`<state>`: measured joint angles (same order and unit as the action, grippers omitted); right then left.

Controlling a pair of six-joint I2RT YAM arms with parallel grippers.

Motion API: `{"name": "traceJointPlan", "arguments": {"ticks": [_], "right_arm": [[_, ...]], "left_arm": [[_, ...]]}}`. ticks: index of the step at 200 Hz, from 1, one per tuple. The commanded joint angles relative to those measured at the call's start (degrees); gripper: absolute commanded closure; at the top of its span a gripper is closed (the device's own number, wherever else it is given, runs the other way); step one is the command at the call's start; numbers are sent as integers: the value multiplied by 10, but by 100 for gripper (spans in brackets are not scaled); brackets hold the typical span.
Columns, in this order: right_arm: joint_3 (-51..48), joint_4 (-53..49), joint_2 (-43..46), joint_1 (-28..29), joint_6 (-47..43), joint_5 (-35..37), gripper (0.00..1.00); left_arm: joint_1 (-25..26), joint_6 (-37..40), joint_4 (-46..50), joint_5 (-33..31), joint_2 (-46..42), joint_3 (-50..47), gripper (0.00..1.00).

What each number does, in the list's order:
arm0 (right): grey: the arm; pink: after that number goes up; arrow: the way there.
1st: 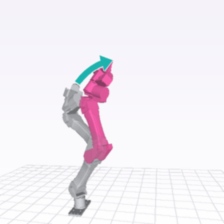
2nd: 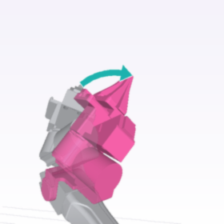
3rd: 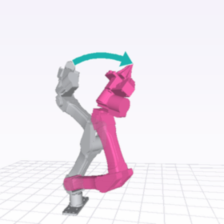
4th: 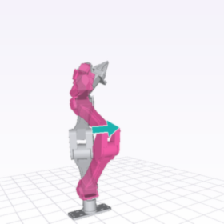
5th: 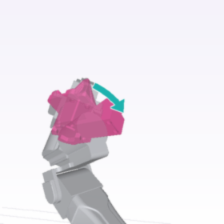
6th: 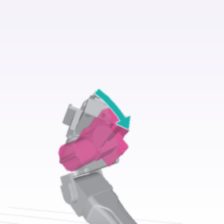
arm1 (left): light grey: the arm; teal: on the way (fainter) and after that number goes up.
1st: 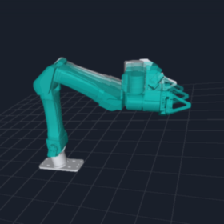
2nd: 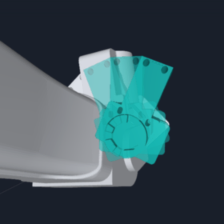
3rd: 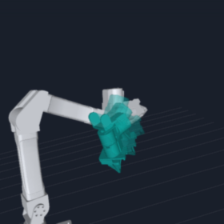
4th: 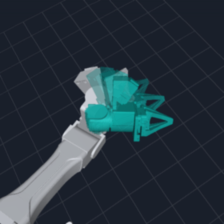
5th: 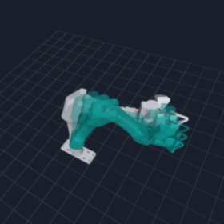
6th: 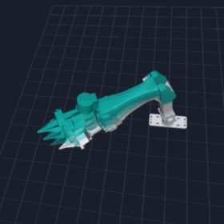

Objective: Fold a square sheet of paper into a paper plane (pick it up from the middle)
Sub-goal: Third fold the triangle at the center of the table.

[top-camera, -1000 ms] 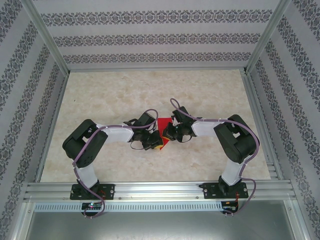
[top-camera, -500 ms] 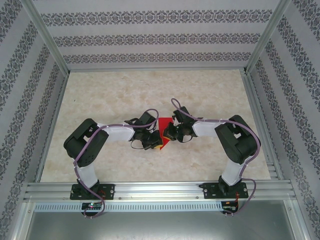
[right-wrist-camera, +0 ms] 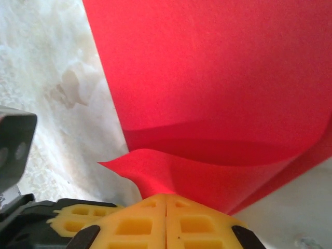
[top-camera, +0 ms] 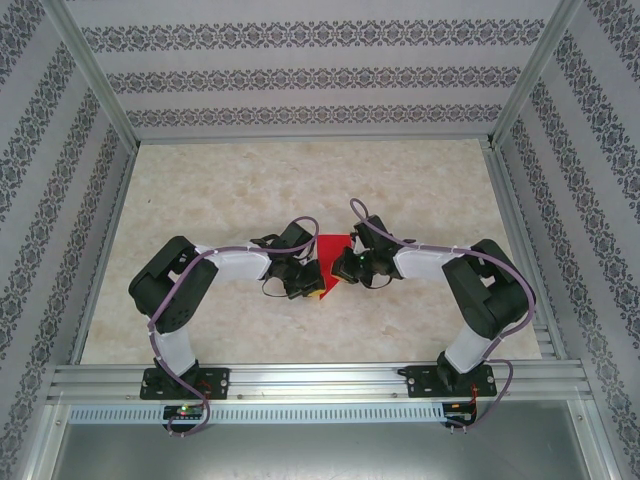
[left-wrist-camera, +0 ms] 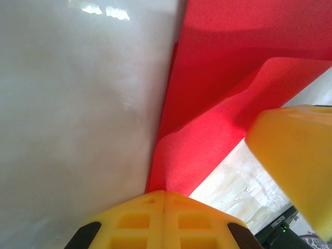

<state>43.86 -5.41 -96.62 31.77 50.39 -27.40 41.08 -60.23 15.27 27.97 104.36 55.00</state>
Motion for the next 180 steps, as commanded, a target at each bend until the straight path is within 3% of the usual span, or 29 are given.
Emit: {"name": "traceJointPlan", "arguments": {"ticks": [1, 67, 122, 180], "right_arm": [[-6, 6, -9, 3, -23, -11, 94], [-5, -15, -31, 1, -22, 12, 94], [-8, -15, -22, 0, -15, 17, 94], [-11, -1, -27, -1, -6, 10, 95]], "left_arm": [[7, 15, 60, -45, 16, 5, 96], [7, 28, 72, -46, 11, 19, 96], [8, 30, -29, 3, -27, 20, 89], [12, 27, -23, 7, 8, 23, 90]]}}
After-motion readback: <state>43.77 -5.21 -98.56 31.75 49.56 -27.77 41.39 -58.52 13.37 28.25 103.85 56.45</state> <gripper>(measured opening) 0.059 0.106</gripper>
